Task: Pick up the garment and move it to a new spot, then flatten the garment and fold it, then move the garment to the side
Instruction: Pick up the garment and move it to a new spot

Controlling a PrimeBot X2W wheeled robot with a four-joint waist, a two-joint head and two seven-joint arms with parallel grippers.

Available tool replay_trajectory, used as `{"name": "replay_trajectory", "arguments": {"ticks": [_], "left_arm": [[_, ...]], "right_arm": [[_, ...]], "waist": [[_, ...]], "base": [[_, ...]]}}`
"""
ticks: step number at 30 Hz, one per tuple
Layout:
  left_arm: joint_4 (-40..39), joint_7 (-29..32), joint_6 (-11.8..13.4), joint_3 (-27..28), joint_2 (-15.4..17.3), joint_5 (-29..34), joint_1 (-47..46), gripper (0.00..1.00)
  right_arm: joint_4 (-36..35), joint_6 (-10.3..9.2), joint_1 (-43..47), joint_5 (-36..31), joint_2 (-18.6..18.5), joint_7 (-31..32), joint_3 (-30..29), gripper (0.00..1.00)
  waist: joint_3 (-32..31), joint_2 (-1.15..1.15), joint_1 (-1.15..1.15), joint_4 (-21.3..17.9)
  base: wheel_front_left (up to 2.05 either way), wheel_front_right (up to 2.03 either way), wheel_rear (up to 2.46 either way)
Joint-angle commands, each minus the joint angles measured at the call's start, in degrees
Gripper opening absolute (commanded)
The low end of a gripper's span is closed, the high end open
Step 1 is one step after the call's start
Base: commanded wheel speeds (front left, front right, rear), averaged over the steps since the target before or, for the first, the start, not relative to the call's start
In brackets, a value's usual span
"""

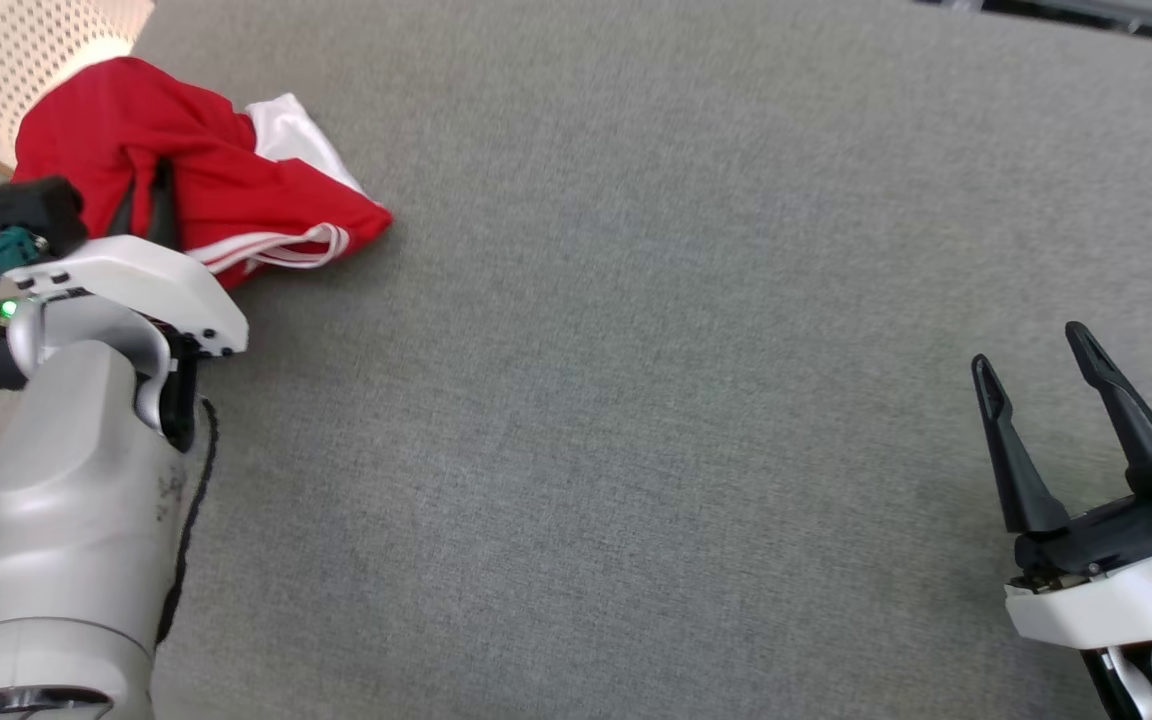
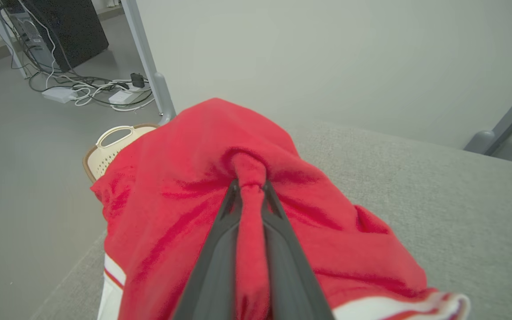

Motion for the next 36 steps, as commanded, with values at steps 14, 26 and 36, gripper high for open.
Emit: {"name": "replay_trajectory", "arguments": {"ticks": [14,26,36], "left_arm": [[-21.31,1.96,-2.63,-10.44,3.11,6.16,5.15,0.00],[-45.61,12.11,-2.92,-30.51,8.09,-1.73,11.52,0.00],[-40.04,8.95,-2.92,-46.63,10.42,-2.25,13.02,0.00]], "right_arm": [[1.59,-0.13,2.25,0.72,8.35,-0.04,1.63,1.00],[1.93,-0.13,1.40,0.99,11.01,-0.04,2.41,1.00],[1.56,-0.12,0.65,0.83,12.13,-0.05,1.58,1.00]], "waist": [[-14.30,0.00,0.00,-15.75],[-13.63,0.00,0.00,-31.08],[-8.99,0.00,0.00,-34.08]], "base": [[0.00,0.00,0.00],[0.00,0.00,0.00],[0.00,0.00,0.00]]}}
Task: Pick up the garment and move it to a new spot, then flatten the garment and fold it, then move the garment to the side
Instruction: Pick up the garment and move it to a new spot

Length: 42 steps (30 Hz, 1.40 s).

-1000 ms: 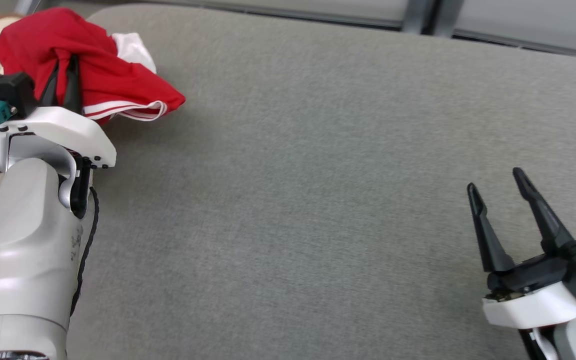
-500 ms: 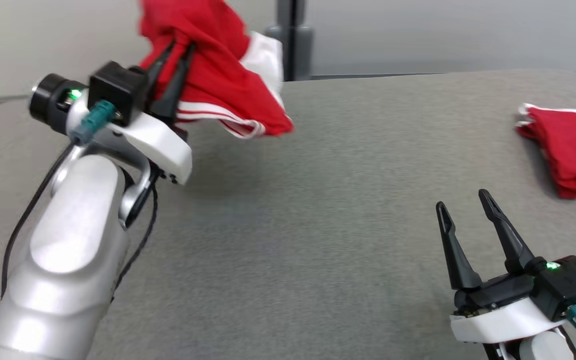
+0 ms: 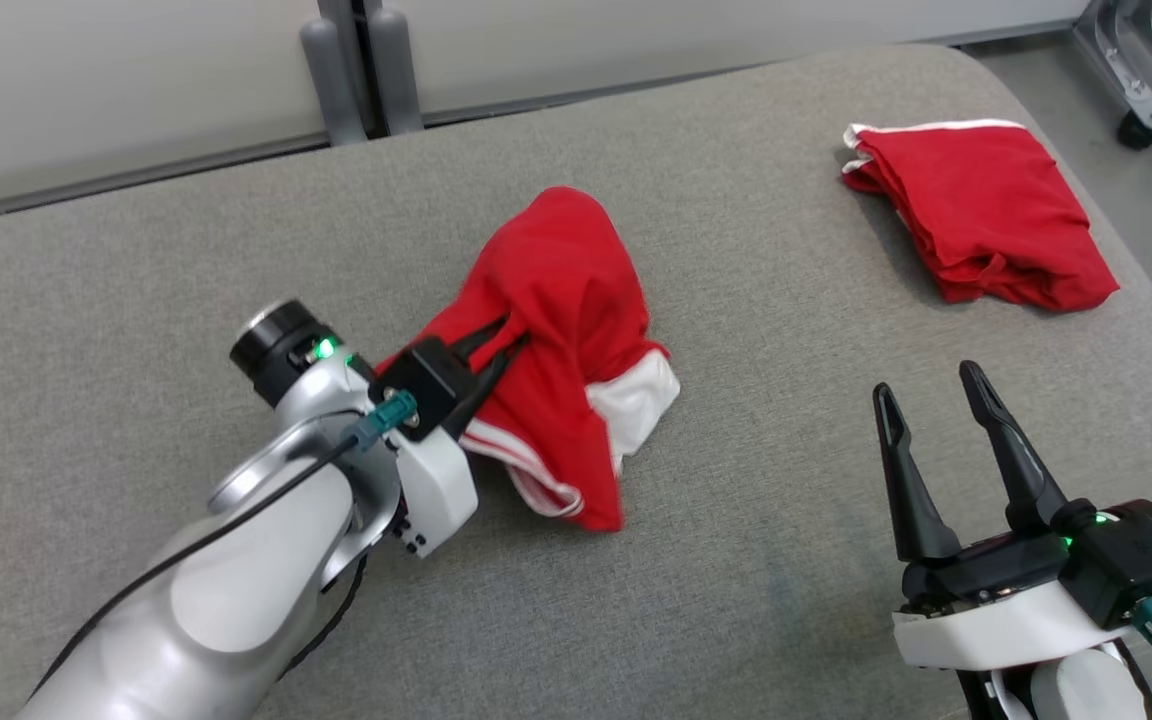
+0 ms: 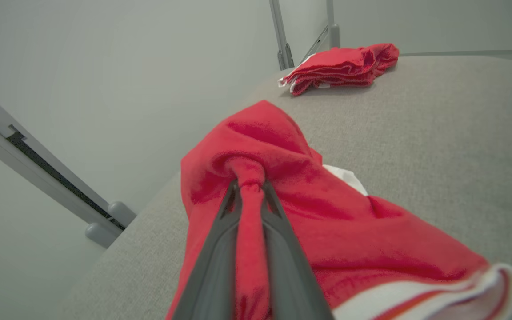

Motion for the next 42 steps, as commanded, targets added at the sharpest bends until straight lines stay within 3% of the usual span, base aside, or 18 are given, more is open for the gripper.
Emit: {"name": "replay_trajectory", "arguments": {"ticks": [1,4,5,6,12,17,19,27,34,42], "left_arm": [[2.22,-1.20,0.02,-0.89,0.23,0.28,0.07,0.00],[9.75,-3.74,0.13,-1.89,-2.03,-1.20,0.63,0.00],[11.97,-4.97,0.87,-1.35,-3.00,-1.69,0.71,0.35],[13.97,-6.12,1.73,-0.78,-3.94,-2.14,0.83,1.00],[16.51,-9.57,6.10,5.43,-8.89,-6.60,4.25,1.00],[8.32,-9.55,9.99,11.57,-9.70,-5.91,11.63,1.00],[6.29,-9.55,10.23,12.96,-9.89,-5.88,15.91,1.00],[-9.18,-9.57,15.27,24.29,-11.64,-2.51,33.93,1.00],[-22.59,-9.54,15.49,29.69,-14.36,5.07,45.90,1.00],[-25.80,-9.54,15.80,31.20,-14.80,5.58,48.68,1.00]], "right_arm": [[-0.05,-0.12,-0.66,-0.16,0.12,-0.04,0.13,1.00],[0.54,-0.12,-0.86,-0.13,-0.25,-0.04,0.55,1.00],[0.85,-0.11,-0.80,-0.17,-0.44,-0.04,1.06,1.00],[1.18,-0.11,-0.72,-0.19,-0.59,-0.04,1.39,1.00],[1.82,-0.12,0.97,0.03,-0.48,-0.05,2.10,1.00],[2.40,-0.12,2.20,-0.68,0.01,-0.04,2.61,1.00],[2.83,-0.12,3.05,-1.07,0.44,-0.05,2.07,1.00],[3.15,-0.12,6.97,-2.77,2.34,-0.04,-1.18,1.00],[-0.59,-0.12,10.15,-5.12,3.61,-0.05,-4.40,1.00],[-2.06,-0.12,13.00,-5.61,4.15,-0.04,-5.73,1.00]], "waist": [[1.61,0.00,0.00,-0.14],[1.89,0.00,0.00,0.98],[1.64,0.00,0.00,1.36],[1.30,0.00,0.00,1.75],[-2.06,0.00,0.00,5.93],[-5.37,0.00,0.00,10.56],[-7.21,0.00,0.00,12.46],[-12.03,0.00,0.00,18.06],[-12.03,0.00,0.00,21.30],[-13.13,0.00,0.00,22.13]], "base": [[0.00,0.00,0.00],[0.00,0.00,0.00],[0.00,0.00,0.00],[0.00,0.00,0.00],[0.00,0.00,0.00],[0.00,0.00,0.00],[0.00,0.00,0.00],[0.00,0.00,0.00],[0.00,0.00,0.00],[0.00,0.00,0.00]]}}
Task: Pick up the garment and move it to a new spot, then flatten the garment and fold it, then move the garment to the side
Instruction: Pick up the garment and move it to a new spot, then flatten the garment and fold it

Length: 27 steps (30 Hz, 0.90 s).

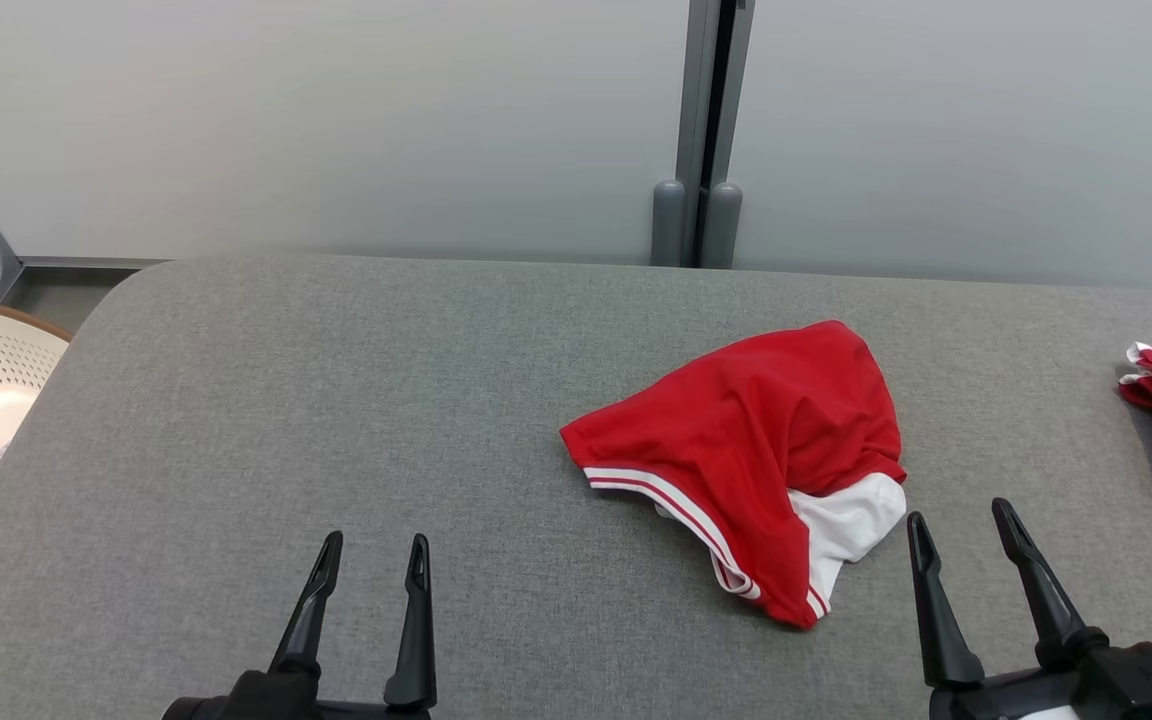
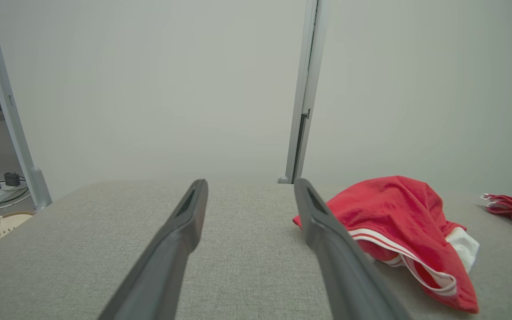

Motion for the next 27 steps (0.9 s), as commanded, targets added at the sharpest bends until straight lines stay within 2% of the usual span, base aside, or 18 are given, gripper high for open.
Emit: {"name": "replay_trajectory", "arguments": {"ticks": [1,11,27], "left_arm": [[-0.20,0.01,0.13,0.30,0.12,0.30,0.33,1.00],[-1.09,0.01,-0.55,0.37,0.12,2.17,-0.02,1.00],[-0.29,0.00,0.30,0.79,0.12,2.41,0.05,1.00]], "right_arm": [[-0.25,-0.13,0.43,-0.16,-0.01,-0.03,-0.14,1.00],[0.75,-0.13,0.90,0.34,0.45,-0.04,-0.79,1.00],[1.70,-0.13,0.27,1.09,0.58,-0.03,-0.45,1.00]], "waist": [[-0.14,0.00,0.00,-0.01],[-0.24,0.00,0.00,-0.98],[-0.22,0.00,0.00,-2.10]], "base": [[0.00,0.00,0.00],[0.00,0.00,0.00],[0.00,0.00,0.00]]}}
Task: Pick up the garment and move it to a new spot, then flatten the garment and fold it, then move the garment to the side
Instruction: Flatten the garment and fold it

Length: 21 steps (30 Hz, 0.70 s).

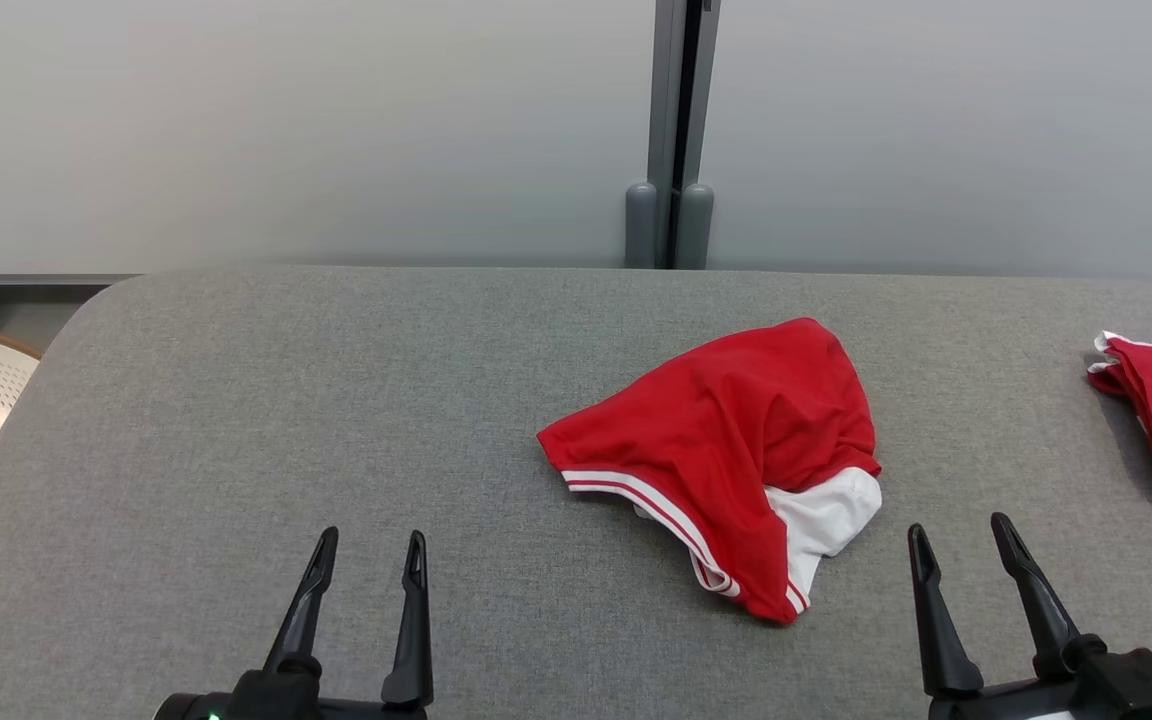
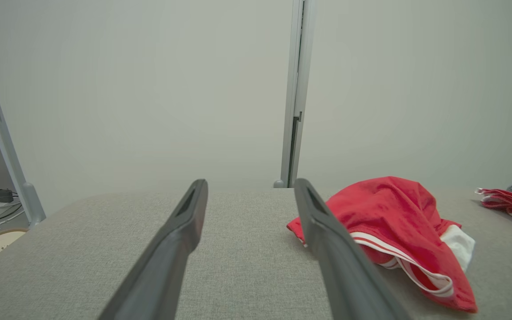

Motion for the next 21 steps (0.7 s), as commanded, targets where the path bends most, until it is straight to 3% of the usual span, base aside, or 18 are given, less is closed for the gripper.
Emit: {"name": "replay_trajectory", "arguments": {"ticks": [1,12,18,21], "left_arm": [[0.27,0.00,0.27,0.07,0.16,0.25,-0.01,1.00],[1.55,0.00,-1.08,-1.53,0.15,-0.43,-0.40,1.00],[6.01,0.01,-5.93,-6.80,0.17,-0.33,-3.24,1.00],[10.77,0.01,-8.94,-10.84,0.18,-3.43,-5.60,1.00]], "right_arm": [[0.05,-0.13,-0.22,0.43,0.00,-0.04,-0.06,1.00],[-0.12,-0.13,-0.52,0.85,0.00,-0.04,-0.26,1.00],[-0.81,-0.13,-1.45,0.44,-0.01,-0.04,-0.09,1.00],[-1.41,-0.13,-2.26,1.49,-0.03,-0.05,0.43,1.00]], "waist": [[0.02,0.00,0.00,0.00],[0.47,0.00,0.00,0.04],[2.39,0.00,0.00,-0.73],[4.22,0.00,0.00,-1.80]], "base": [[0.00,0.00,0.00],[0.00,0.00,0.00],[0.00,0.00,0.00],[0.00,0.00,0.00]]}}
